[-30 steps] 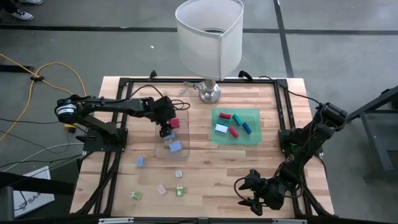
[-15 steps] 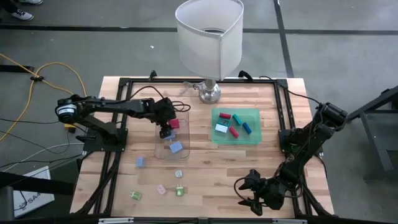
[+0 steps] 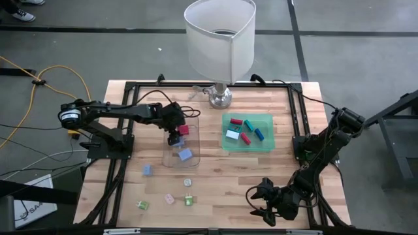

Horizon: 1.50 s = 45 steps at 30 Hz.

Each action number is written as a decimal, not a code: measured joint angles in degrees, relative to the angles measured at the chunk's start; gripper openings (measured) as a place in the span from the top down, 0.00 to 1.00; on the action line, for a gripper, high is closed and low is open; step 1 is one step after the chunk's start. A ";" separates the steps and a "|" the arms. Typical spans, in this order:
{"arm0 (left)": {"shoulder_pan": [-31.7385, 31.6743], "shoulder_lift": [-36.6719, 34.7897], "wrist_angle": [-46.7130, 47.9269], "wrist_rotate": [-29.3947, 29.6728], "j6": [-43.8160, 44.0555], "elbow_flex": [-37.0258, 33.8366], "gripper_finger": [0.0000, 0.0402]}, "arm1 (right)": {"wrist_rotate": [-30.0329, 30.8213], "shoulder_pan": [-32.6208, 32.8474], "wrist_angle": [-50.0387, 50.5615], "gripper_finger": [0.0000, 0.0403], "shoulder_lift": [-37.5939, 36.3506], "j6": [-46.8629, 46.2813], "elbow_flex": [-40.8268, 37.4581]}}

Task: Pick & Place Office items
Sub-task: Put the red charger adapter into the transparent bin

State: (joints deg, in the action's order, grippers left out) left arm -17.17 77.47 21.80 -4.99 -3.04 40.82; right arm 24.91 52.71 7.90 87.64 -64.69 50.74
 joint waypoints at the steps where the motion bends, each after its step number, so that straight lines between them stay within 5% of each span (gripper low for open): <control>1: 0.00 0.00 -0.04 -0.05 0.01 0.02 0.46 | 0.00 0.02 0.00 0.26 0.00 0.02 0.00; 45: 0.28 -2.59 0.26 0.81 -1.42 0.15 0.37 | 0.00 0.01 0.01 0.26 0.00 0.01 0.00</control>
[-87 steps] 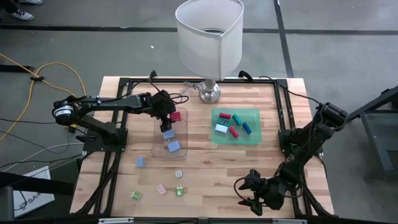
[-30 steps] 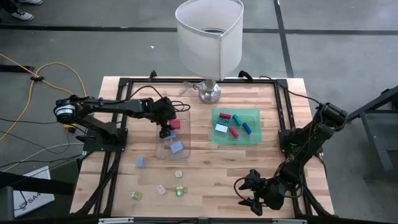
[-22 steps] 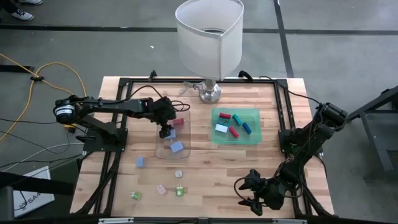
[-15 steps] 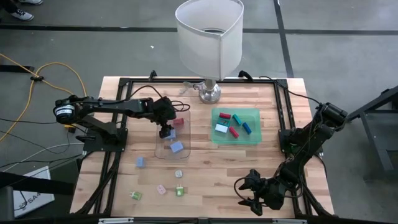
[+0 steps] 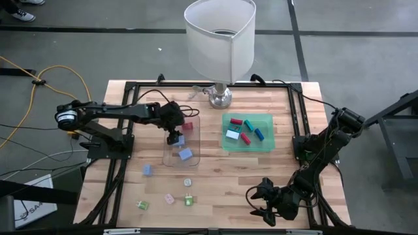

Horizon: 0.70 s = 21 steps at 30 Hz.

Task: Pick & Place Office items
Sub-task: Put the red charger adapter into the transparent bin, then put the pink charger adapter into the transparent bin

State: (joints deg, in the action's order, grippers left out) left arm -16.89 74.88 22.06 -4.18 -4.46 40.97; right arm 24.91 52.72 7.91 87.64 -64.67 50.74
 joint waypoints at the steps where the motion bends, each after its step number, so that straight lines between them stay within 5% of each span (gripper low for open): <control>1: 0.16 -0.31 0.00 0.05 -0.04 0.00 0.37 | 0.00 0.01 -0.01 0.26 0.00 0.00 0.00; 21: 9.40 -12.07 3.34 8.72 1.29 0.00 0.37 | -0.02 0.01 0.00 0.26 0.00 0.00 0.00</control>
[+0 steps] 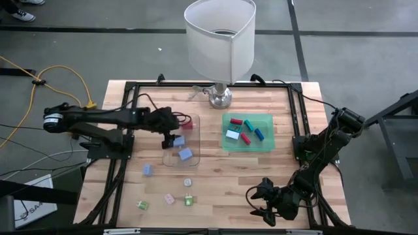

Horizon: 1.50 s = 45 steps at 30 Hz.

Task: Pick & Place Office items
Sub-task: Put the pink charger adapter into the transparent bin

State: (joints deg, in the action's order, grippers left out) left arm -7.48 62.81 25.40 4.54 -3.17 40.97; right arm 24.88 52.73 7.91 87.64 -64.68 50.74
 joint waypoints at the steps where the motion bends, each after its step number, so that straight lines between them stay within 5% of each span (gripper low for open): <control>1: 0.77 -0.75 0.28 0.63 0.34 0.00 0.37 | 0.01 -0.01 -0.01 0.26 0.00 -0.01 0.00; 20: 17.84 -8.21 7.58 7.21 16.73 4.68 0.37 | 0.02 0.00 -0.01 0.26 0.00 -0.01 -0.02; 31: 32.27 -0.84 16.40 16.81 26.15 13.42 0.37 | 0.02 -0.02 0.01 0.26 -0.01 -0.01 -0.01; 45: 44.54 5.30 15.95 16.66 35.59 13.77 0.37 | 0.00 -0.02 -0.01 0.26 0.00 0.01 -0.02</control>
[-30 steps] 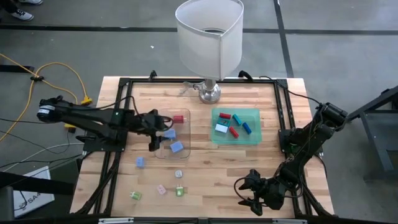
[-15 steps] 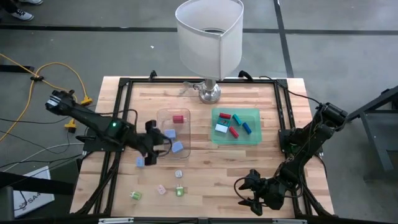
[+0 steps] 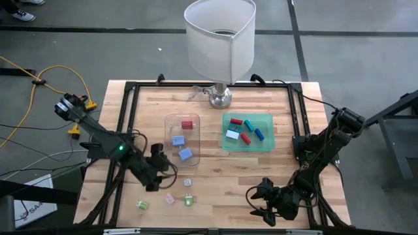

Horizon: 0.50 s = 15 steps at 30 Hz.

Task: Pick & Place Office items
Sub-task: Put the pink charger adapter into the transparent bin

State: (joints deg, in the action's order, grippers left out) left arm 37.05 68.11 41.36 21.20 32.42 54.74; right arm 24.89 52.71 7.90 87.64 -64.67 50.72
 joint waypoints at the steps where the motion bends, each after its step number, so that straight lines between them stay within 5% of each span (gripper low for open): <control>1: 0.72 0.44 -0.31 -0.03 0.31 0.00 0.37 | 0.02 0.02 0.00 0.26 0.00 0.00 0.02; 7: 4.26 3.92 -2.18 -0.08 -1.21 0.00 0.37 | 0.00 0.02 0.00 0.26 0.00 -0.01 0.00; 15: 7.75 8.98 -11.59 -0.21 -16.89 0.00 0.37 | 0.00 0.02 0.00 0.26 0.00 0.00 0.02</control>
State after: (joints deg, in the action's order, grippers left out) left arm 44.81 77.09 29.77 20.99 15.52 54.74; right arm 24.88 52.73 7.90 87.64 -64.66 50.74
